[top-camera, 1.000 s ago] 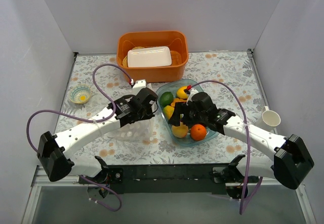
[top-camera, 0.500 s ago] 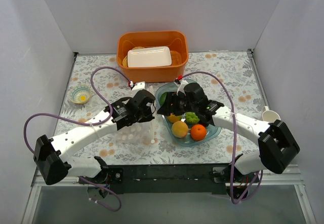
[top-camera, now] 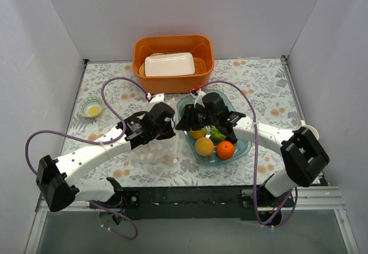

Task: Place the food in the zip-top bag and seal the zipper
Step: Open the zipper of the food storage bag, then pick up the fake fruit from the bin.

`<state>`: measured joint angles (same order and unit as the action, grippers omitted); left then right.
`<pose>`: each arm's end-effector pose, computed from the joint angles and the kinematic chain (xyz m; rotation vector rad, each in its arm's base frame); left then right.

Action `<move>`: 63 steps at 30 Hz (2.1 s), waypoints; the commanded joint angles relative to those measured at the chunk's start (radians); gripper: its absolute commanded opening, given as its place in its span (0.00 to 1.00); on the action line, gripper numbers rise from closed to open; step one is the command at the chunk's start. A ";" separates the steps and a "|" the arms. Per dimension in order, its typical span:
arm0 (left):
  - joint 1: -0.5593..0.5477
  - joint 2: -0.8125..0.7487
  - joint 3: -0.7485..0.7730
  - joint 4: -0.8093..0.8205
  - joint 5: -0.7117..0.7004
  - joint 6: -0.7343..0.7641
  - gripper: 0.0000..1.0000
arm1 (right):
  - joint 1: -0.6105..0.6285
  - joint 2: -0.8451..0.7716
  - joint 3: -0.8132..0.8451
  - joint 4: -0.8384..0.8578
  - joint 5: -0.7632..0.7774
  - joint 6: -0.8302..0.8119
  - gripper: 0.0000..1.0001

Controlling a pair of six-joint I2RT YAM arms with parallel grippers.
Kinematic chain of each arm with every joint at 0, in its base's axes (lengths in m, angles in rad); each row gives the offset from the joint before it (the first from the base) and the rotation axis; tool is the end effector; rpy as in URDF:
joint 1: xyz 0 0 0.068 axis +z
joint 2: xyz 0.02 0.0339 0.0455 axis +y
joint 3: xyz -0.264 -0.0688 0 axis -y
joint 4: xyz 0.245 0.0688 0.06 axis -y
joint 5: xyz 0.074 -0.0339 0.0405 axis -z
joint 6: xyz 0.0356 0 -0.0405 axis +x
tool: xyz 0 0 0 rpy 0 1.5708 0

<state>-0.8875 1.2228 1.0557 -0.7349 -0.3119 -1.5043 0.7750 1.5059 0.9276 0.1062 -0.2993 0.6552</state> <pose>0.1653 -0.1858 0.2954 -0.9010 2.3722 -0.6733 0.2334 0.2433 0.2441 -0.3392 2.2151 1.1498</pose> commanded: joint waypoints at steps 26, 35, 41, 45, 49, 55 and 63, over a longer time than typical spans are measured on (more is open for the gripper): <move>0.033 -0.103 0.081 -0.325 -0.277 -0.117 0.00 | 0.044 0.111 0.131 -0.105 0.048 -0.068 0.13; 0.033 -0.080 0.024 -0.235 -0.233 -0.099 0.00 | 0.043 -0.127 0.094 -0.279 0.256 -0.143 0.82; 0.033 -0.097 0.013 -0.205 -0.214 -0.076 0.00 | 0.033 -0.242 0.044 -0.404 0.457 -0.172 0.87; 0.033 -0.114 0.006 -0.164 -0.184 -0.040 0.00 | 0.011 -0.248 0.039 -0.499 0.520 -0.186 0.90; 0.033 -0.123 -0.016 -0.109 -0.135 0.010 0.00 | -0.009 -0.205 0.043 -0.490 0.445 -0.264 0.89; 0.033 -0.106 -0.022 -0.060 -0.055 0.082 0.00 | -0.039 -0.090 0.099 -0.470 0.329 -0.368 0.89; 0.033 -0.103 -0.039 -0.021 0.004 0.131 0.00 | -0.080 0.079 0.174 -0.433 0.221 -0.399 0.89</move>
<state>-0.8574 1.1316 1.0206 -0.7868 -0.3447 -1.4132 0.7113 1.5330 1.0348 -0.3653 -0.0067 0.2951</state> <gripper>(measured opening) 0.014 0.893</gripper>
